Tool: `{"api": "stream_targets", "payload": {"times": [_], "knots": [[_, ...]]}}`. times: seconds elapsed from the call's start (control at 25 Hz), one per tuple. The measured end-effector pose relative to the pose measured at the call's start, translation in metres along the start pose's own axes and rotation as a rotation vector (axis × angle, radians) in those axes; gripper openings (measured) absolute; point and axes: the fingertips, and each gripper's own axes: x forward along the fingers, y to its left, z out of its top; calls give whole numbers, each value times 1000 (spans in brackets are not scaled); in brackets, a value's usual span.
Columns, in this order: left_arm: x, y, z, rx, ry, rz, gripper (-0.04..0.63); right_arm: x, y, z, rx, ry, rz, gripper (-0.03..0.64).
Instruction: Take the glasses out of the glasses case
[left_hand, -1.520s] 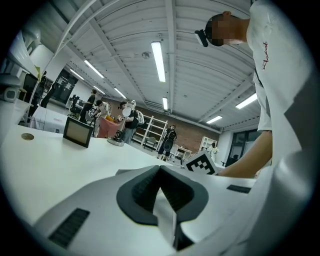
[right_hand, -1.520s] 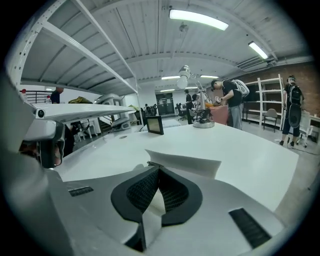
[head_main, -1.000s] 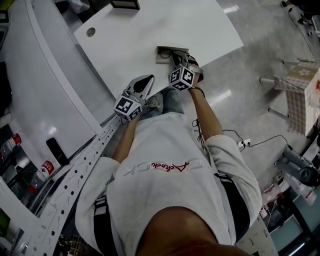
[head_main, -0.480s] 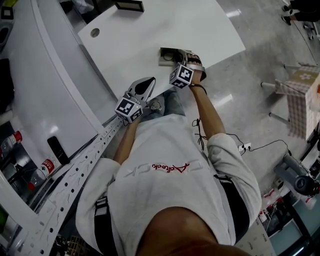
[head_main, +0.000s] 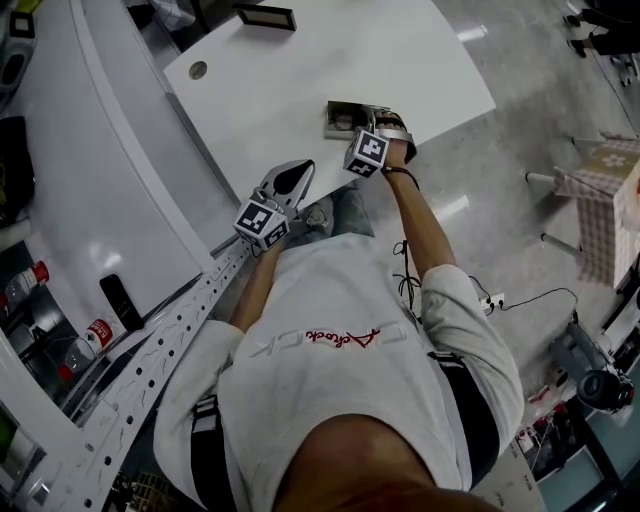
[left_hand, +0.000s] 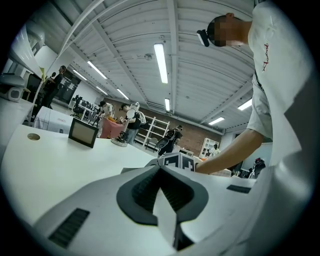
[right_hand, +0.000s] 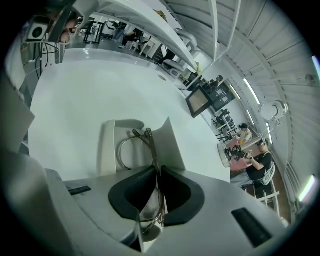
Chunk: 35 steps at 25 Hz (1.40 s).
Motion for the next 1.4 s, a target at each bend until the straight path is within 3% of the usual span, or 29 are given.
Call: {"api": "stream_targets", "payload": {"times": [0.2,0.48,0.72,0.96,1.28,1.4], "knots": [[-1,1,2,-2,-2,0,14,-1,-2,-2,-22,10,-2,20],[-2,-5,3,18,-5,-21,14,-19,-12,8,-56,-23,-80,20],[-5,-13,7,28,-12,-47,14,-43,-17,19,45,-76,-113,18],[-5,-25,16,46,-32,-78,14,-73,-33,27,325,-165,-137,17],[-5,-33,31,77,-70,-111,14,-103,-66,19,1035,-428,-108,17],[-9,-35,31,78,-72,-111,14,-113,-68,14,1231,-528,-87,17]]}}
